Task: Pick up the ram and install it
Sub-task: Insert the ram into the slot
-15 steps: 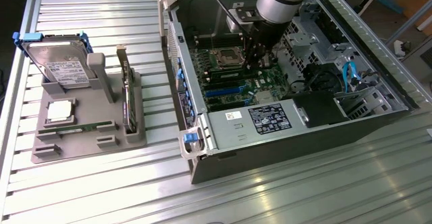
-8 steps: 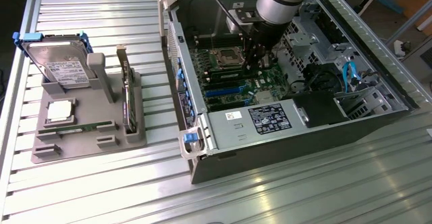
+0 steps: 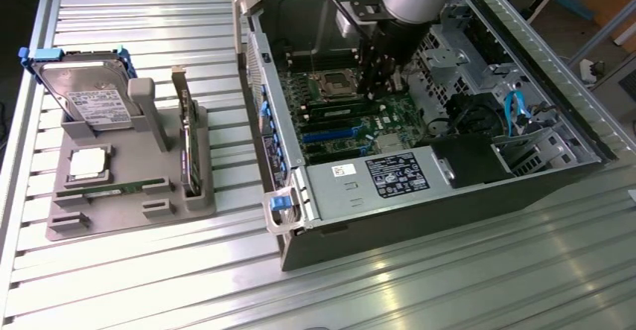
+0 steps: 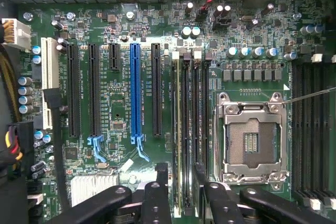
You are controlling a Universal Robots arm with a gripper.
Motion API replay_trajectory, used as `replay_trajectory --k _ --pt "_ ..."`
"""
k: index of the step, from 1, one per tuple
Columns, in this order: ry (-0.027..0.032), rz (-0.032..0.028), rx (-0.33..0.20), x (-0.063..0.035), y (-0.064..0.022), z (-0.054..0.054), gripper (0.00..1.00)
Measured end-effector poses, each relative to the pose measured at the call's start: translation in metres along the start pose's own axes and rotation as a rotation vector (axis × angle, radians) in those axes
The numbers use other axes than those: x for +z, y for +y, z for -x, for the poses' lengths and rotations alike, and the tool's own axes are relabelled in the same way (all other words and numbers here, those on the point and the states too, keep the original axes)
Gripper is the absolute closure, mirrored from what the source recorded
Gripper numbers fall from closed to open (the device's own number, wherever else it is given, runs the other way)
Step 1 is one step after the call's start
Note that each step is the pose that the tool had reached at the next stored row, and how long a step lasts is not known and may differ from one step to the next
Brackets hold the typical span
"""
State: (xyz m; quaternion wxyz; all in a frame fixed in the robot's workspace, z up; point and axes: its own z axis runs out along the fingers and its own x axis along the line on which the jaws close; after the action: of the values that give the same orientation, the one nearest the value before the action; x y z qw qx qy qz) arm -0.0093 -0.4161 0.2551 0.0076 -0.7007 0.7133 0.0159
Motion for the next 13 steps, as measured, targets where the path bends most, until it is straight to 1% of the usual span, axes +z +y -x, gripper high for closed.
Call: replay_trajectory --k 2,13 --pt "0.0001 0.0003 0.000 -0.0080 0.0000 0.000 0.68" --pt "0.0000 0.0004 0.000 -0.0366 0.0004 0.001 0.68"
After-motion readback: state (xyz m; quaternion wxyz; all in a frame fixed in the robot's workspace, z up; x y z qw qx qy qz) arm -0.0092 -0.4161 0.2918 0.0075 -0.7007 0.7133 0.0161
